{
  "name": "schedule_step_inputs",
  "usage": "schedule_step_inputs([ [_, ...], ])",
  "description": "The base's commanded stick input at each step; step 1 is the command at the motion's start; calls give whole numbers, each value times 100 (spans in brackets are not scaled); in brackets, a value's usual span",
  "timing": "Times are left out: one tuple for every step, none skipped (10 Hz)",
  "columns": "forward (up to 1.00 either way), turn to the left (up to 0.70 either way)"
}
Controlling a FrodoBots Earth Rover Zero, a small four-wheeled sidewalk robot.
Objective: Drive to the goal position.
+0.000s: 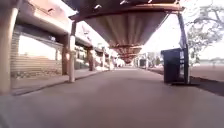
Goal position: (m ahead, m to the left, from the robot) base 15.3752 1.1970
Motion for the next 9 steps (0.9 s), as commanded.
schedule_step_inputs([
  [70,0],
  [70,0],
  [70,0],
  [70,0],
  [70,0],
  [70,0],
  [70,0],
  [70,0],
  [70,0],
])
